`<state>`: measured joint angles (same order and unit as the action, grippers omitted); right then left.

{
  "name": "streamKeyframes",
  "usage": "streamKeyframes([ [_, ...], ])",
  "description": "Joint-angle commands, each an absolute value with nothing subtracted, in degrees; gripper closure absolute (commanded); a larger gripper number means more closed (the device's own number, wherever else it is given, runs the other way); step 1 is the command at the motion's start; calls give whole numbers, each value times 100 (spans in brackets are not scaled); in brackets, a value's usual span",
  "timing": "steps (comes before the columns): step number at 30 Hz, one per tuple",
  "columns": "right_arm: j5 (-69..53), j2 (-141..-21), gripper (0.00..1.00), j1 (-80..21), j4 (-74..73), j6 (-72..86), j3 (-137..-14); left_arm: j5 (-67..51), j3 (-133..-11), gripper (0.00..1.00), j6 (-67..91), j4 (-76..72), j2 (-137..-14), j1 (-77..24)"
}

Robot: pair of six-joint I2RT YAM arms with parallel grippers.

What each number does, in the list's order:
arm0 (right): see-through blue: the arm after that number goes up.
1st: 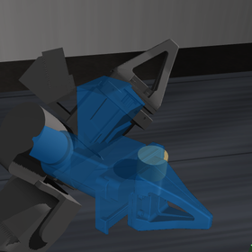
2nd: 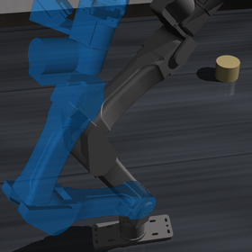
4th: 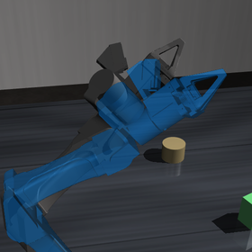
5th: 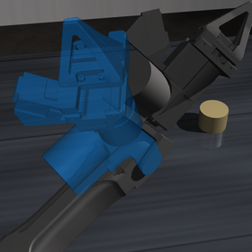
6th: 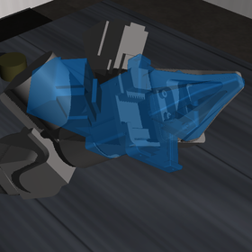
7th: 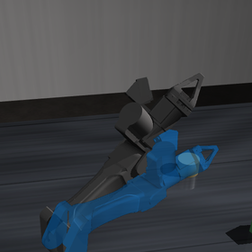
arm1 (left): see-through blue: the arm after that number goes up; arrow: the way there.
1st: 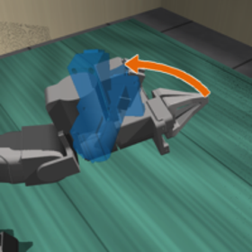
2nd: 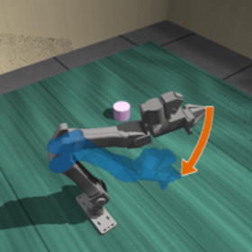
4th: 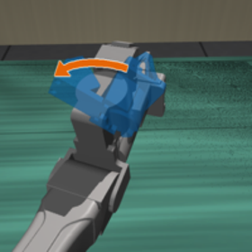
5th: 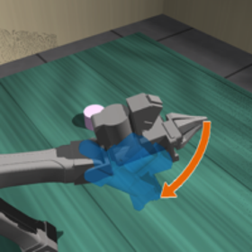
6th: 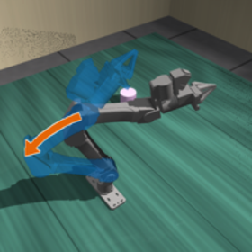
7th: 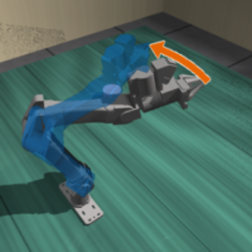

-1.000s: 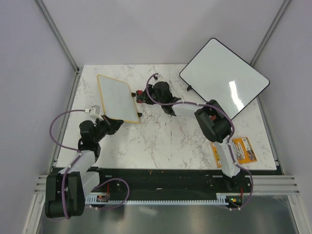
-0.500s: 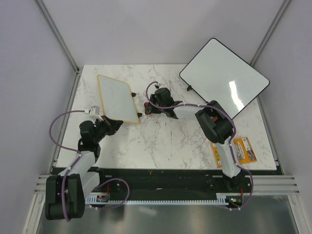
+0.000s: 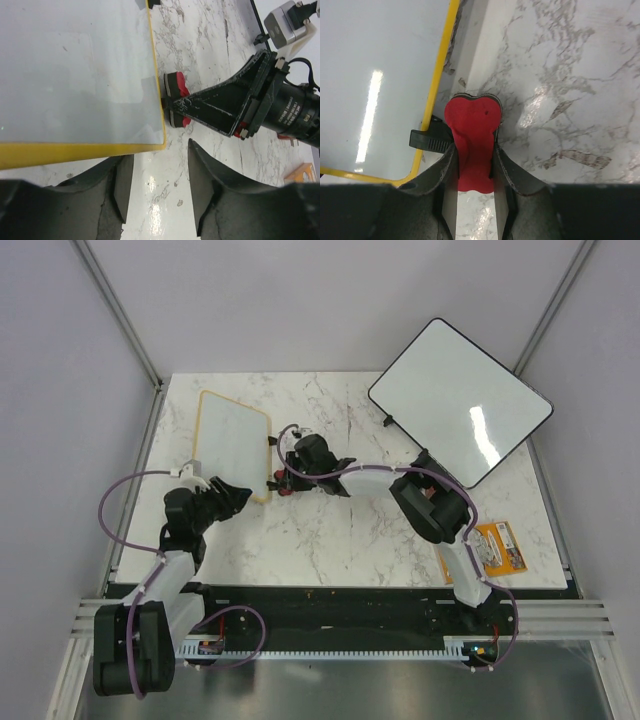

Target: Erase the whiteboard

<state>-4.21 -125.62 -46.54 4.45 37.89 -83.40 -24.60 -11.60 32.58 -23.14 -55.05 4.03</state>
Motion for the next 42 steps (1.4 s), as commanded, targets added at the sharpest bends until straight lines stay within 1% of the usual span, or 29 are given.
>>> streamKeyframes([
  [1, -738, -12691, 100, -4825, 343, 3964, -8508, -2233, -1406, 44, 3120, -2119, -5405, 387],
  [4, -756, -12691, 100, -4869, 360, 4025, -8525, -2118, -1424, 40, 3155, -1952, -5353, 387],
  [5, -756, -12691, 100, -4904, 369, 4043, -8534, -2057, -1433, 33, 3181, -1899, -5326, 387],
  [6, -765, -12700, 100, -4930, 378, 4060, -8560, -2004, -1441, 30, 3216, -1794, -5274, 378],
  [12, -774, -12814, 100, -5133, 413, 4148, -8745, -1477, -1476, 28, 3559, -872, -4791, 387],
  [13, -800, -12832, 100, -5150, 422, 4201, -8771, -1337, -1503, 26, 3620, -653, -4747, 387],
  [19, -809, -12937, 100, -5300, 457, 4315, -8929, -766, -1696, 25, 3963, 394, -4536, 378],
  [25, -800, -13130, 100, -5414, 483, 4394, -9228, -230, -1916, 27, 4612, 1397, -4632, 387],
  [31, -870, -13236, 100, -5440, 466, 4482, -9457, 404, -2021, 26, 5071, 2319, -4228, 387],
  [36, -704, -13105, 100, -5484, 466, 4447, -9308, 369, -2162, 25, 4896, 2671, -3490, 387],
  [41, -45, -12394, 100, -5441, 466, 4254, -8649, 124, -2443, 25, 4369, 2699, -2884, 387],
  [42, 43, -12279, 100, -5414, 466, 4210, -8553, -103, -2496, 25, 4055, 2620, -2717, 378],
])
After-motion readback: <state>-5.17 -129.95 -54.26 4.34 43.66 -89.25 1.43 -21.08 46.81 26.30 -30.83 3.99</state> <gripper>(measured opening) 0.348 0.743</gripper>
